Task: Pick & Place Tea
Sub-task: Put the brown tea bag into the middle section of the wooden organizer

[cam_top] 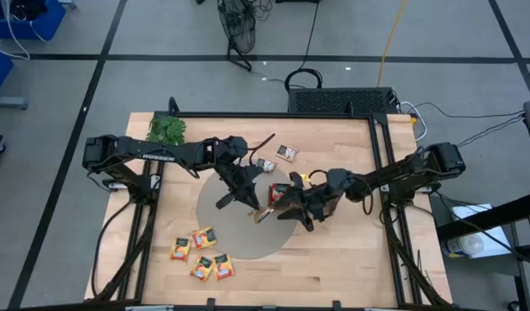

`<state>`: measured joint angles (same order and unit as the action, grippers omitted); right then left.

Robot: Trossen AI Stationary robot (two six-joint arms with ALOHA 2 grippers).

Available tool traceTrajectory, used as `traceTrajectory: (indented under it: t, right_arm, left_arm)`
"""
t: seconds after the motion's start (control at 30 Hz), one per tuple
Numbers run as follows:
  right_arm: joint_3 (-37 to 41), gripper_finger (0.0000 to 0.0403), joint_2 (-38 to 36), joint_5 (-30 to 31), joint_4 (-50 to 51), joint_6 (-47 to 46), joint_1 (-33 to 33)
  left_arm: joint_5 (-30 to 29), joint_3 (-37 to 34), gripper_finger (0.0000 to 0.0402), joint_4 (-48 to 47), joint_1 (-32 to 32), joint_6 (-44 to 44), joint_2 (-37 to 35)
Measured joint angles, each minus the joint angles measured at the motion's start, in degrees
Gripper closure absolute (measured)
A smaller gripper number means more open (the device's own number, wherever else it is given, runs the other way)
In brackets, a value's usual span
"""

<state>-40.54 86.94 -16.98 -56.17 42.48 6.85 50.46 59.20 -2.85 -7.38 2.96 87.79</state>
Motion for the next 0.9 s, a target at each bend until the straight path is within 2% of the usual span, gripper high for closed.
traceTrajectory:
  t: [0.13,0.33,0.43,0.57,0.73,0.9]
  right_arm:
    - [-1.8,0.0222,0.1,-1.1,3.9,-0.2,-0.5]
    - [-3.6,0.0237,0.1,-1.4,6.5,0.1,-0.5]
    - [-4.9,0.0245,0.5,-3.8,7.9,-1.1,-0.5]
    - [-7.5,0.0254,3.6,-7.2,8.4,-1.9,-0.5]
    - [-10.9,0.0262,8.6,-7.2,8.2,-2.8,-0.6]
    - [-12.3,0.0270,10.5,-6.9,8.9,-2.0,-0.5]
  left_arm:
    - [0.0,0.0,0.0401,-0.5,0.1,0.0,0.0]
    - [0.0,0.0,0.0401,-1.1,0.8,0.5,0.0]
    - [0.0,0.0,0.0401,-1.5,1.1,1.6,0.0]
    - [0.0,0.0,0.0401,-1.5,1.1,1.7,0.3]
    - [0.0,0.0,0.0401,-1.9,1.3,1.6,1.0]
    - [0.9,0.0,0.0401,-1.9,1.8,2.0,2.5]
